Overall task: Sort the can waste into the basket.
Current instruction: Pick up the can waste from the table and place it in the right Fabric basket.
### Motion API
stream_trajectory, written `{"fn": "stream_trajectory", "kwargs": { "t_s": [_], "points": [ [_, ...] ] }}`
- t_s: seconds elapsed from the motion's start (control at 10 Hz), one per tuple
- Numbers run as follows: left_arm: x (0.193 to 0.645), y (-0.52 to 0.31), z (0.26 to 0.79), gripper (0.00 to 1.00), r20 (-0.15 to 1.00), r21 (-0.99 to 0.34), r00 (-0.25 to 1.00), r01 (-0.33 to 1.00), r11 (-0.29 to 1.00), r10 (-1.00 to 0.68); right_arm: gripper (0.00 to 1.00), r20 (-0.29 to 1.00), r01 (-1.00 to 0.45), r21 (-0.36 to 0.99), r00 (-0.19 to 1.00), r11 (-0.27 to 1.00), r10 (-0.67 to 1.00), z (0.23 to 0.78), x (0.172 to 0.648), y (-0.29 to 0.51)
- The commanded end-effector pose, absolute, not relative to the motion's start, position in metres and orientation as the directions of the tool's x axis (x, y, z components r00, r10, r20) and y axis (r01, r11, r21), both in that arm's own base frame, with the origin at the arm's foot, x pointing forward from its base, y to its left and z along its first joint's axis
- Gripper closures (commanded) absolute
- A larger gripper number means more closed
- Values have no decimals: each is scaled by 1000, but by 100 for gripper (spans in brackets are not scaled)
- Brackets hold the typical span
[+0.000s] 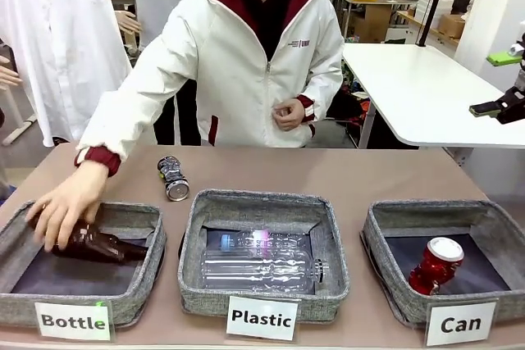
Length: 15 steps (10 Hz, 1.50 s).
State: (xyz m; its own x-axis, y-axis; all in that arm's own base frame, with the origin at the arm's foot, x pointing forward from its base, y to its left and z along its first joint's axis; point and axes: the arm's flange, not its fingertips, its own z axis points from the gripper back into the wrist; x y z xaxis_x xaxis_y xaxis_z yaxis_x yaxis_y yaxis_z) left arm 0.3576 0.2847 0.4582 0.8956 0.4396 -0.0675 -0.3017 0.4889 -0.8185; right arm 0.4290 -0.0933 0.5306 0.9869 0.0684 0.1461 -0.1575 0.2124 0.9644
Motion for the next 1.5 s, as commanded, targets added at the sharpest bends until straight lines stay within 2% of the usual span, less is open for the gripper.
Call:
{"fn": "stream_trajectory", "kwargs": {
  "t_s": [0.0,0.2,0.3,0.5,0.9,1.2,1.4],
  "points": [
    [338,297,432,0,6,-889,916,-179,422,401,0,158,-173,961,984,216,83,532,428,-94],
    [328,299,413,0,44,-901,925,-127,415,378,0,158,-173,961,984,216,83,532,428,-94],
    [334,298,415,0,23,-893,932,-143,426,361,0,158,-173,961,984,216,83,532,428,-94],
    [346,268,443,0,34,-860,946,-137,491,323,0,158,-173,961,984,216,83,532,428,-94],
    [387,183,485,0,-74,-693,931,-306,653,358,0,158,-173,961,984,216,83,532,428,-94],
    [392,193,483,0,-79,-724,940,-282,629,331,0,158,-173,961,984,216,83,532,428,-94],
    [406,141,497,0,-30,-662,948,-257,704,318,0,158,-173,961,984,216,83,532,428,-94]
  ]
}}
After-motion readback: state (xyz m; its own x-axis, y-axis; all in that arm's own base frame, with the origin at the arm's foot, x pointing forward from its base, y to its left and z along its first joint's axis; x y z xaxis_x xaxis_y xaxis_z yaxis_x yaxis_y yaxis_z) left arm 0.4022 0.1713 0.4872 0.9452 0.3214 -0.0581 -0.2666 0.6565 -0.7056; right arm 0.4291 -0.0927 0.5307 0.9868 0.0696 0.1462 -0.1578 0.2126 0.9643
